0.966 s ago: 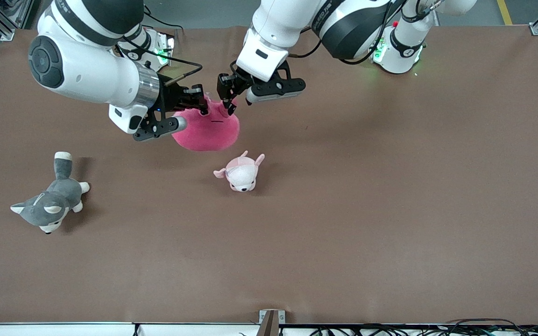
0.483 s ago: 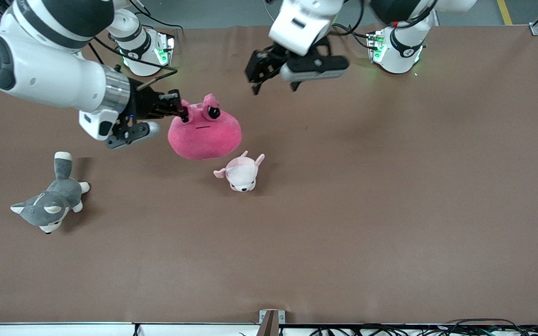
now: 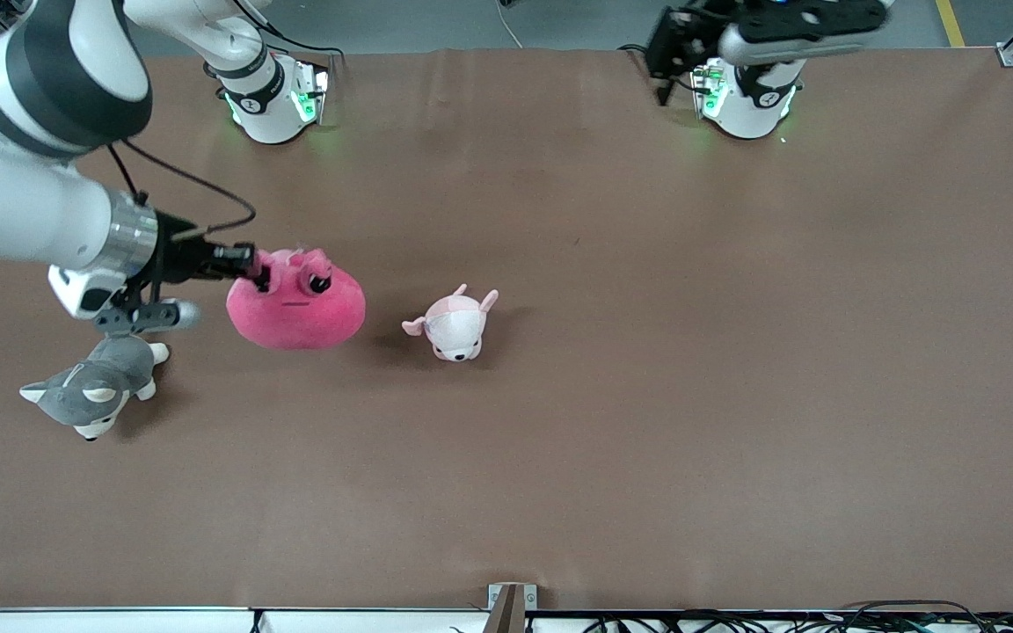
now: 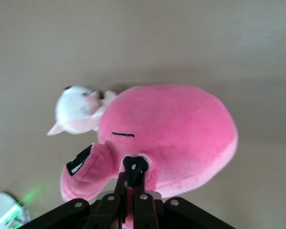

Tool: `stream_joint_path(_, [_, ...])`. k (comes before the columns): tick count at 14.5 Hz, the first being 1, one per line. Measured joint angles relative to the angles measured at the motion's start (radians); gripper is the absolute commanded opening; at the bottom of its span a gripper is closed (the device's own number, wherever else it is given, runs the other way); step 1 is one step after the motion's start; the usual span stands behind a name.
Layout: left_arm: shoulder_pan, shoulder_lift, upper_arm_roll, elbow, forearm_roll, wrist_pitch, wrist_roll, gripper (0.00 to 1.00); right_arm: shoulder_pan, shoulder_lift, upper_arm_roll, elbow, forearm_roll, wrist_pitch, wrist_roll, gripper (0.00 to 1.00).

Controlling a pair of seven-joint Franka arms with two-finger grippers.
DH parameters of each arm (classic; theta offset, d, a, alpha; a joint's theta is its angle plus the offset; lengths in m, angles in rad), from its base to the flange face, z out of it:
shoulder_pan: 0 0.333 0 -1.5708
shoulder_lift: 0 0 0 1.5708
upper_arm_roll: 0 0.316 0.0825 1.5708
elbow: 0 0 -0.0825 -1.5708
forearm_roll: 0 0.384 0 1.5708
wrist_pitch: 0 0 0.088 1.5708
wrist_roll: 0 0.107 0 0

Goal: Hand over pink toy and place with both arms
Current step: 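Carry the pink plush with the right gripper and lower it beside the cat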

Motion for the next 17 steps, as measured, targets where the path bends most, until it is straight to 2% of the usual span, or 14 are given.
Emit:
stream_joint_path(5, [0.259, 0.001, 0.006, -0.031, 0.0, -0.016, 0.368, 1.0, -0.124, 0.136, 0.0, 0.0, -0.014, 0.037, -0.158, 0.01])
stream_joint_path(10, [0.462, 0.002, 0.006, -0.064, 0.0, -0.047, 0.638, 1.0, -0.148, 0.239, 0.002, 0.001, 0.008, 0.049, -0.238, 0.01])
stream_joint_path(12, [0.507, 0.008, 0.007, -0.069, 0.0, -0.039, 0.672, 1.0, -0.158, 0.263, 0.002, 0.002, 0.032, 0.05, -0.271, 0.01])
stream_joint_path(17, [0.515, 0.055, 0.002, -0.076, 0.017, 0.061, 0.674, 1.0, -0.198, 0.302, 0.002, 0.003, 0.081, 0.05, -0.355, 0.02])
